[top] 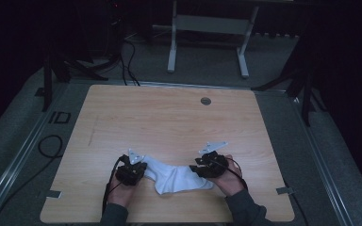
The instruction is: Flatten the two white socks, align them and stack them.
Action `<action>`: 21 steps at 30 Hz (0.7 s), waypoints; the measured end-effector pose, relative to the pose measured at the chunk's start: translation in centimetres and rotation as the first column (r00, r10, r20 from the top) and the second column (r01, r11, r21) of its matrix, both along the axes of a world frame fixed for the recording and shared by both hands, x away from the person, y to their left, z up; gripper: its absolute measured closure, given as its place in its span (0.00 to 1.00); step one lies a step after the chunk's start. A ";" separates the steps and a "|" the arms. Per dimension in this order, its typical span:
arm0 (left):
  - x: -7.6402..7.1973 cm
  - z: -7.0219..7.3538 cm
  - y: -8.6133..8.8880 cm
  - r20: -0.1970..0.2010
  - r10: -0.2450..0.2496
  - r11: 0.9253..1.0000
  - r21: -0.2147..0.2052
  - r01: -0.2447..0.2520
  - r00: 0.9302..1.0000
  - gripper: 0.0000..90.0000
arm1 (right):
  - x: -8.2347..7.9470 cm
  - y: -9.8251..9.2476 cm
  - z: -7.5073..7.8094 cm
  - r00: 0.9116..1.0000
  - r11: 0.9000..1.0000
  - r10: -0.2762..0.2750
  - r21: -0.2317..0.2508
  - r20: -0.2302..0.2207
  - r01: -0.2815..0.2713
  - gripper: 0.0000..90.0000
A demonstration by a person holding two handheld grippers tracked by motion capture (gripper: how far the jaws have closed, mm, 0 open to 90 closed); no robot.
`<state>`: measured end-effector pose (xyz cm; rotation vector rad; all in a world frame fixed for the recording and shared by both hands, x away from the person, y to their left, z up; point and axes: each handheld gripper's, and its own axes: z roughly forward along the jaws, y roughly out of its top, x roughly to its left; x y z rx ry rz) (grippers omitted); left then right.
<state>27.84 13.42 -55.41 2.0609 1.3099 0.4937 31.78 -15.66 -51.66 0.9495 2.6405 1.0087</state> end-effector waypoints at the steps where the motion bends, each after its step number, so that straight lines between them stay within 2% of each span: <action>1: 0.0 0.0 0.0 0.000 0.000 1.000 0.000 0.000 1.000 0.99 | 0.0 0.0 0.0 1.000 1.000 0.000 0.000 0.000 0.000 0.66; 4: 0.0 0.0 0.0 0.000 0.000 1.000 0.002 0.000 1.000 0.99 | -0.2 -0.4 -0.5 1.000 1.000 -0.015 -0.022 0.003 0.015 0.64; 11: 0.0 0.0 0.0 0.000 0.001 1.000 0.001 -0.001 1.000 0.99 | -0.3 -1.3 -1.4 0.999 0.999 -0.039 -0.029 -0.017 0.038 0.64; 16: 0.0 0.0 0.0 0.001 0.001 1.000 0.001 -0.001 1.000 0.99 | -0.3 -1.6 -1.9 0.998 0.998 -0.046 -0.035 -0.035 0.045 0.71; 21: 0.0 0.0 0.0 0.001 0.001 1.000 0.001 -0.001 1.000 0.99 | -0.3 -1.7 -2.1 0.998 0.998 -0.049 -0.034 -0.038 0.048 0.71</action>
